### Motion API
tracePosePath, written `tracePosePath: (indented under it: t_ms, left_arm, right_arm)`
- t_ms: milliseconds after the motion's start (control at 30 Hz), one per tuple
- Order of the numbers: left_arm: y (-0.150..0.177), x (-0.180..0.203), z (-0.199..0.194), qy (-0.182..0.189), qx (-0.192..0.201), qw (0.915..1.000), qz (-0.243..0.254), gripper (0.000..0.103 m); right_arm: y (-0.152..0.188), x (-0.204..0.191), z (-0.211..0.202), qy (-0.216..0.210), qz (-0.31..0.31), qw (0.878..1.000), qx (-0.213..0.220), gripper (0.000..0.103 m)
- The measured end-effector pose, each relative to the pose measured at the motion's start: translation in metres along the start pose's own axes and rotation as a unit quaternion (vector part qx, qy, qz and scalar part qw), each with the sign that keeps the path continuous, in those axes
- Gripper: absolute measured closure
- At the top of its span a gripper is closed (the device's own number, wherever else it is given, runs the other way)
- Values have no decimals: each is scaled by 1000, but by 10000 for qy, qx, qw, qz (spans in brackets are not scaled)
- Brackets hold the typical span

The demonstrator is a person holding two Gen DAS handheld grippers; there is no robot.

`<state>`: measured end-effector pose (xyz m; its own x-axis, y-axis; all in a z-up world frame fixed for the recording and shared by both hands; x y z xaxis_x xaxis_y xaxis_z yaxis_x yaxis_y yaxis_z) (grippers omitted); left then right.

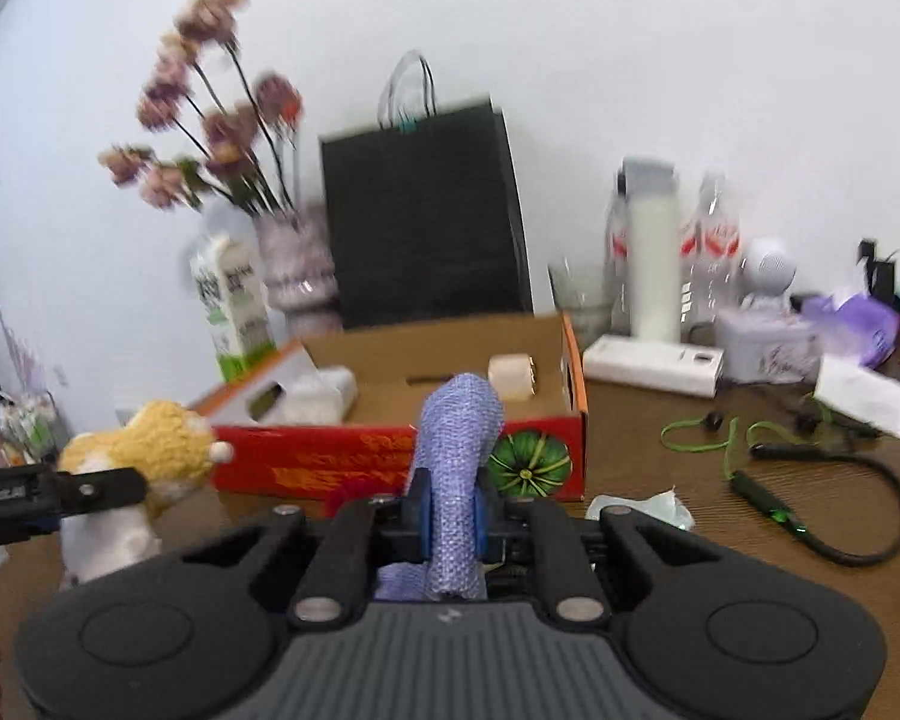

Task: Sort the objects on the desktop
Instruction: 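Grasp the plush toy with left tool while right tool grasps the purple pouch, then lower plush toy and purple pouch into the box and release both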

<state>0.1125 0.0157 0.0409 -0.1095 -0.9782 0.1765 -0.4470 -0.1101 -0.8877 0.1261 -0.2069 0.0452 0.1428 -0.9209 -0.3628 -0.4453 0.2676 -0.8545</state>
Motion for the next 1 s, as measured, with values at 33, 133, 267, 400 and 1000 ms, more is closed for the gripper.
tracePosePath:
  t_ms: [33, 133, 267, 400, 1000]
  left_arm:
    - [0, 4, -9, 97, 38, 9999, -29, 43]
    - [8, 17, -34, 233, 65, 9997, 94, 43]
    - [18, 23, -61, 185, 113, 9995, 220, 43]
    - [31, 17, -74, 126, -58, 9997, 182, 42]
    - [54, 36, -61, 211, -486, 9974, 495, 42]
  right_arm:
    - [0, -4, -12, -70, -33, 10000, 40, 91]
    - [6, -21, -51, -331, -239, 9991, 132, 91]
    - [7, -41, -92, -837, -403, 9955, 174, 91]
    - [19, -57, -120, -1068, -895, 9902, -74, 91]
    - [67, 9, -115, -85, -235, 9971, -721, 91]
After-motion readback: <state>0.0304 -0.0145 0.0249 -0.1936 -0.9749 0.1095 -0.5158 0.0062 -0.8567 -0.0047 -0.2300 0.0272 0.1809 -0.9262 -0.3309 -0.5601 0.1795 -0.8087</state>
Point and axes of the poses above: each gripper's, at about its wrist camera, not at the fingertips, and z roughly the way its jaws point, x to its right, y to its underside, the point moved 9 cm from there along z, roughly the way its jaws point, and after that the axes turned 13 degrees about z, right-handed, at the moved point
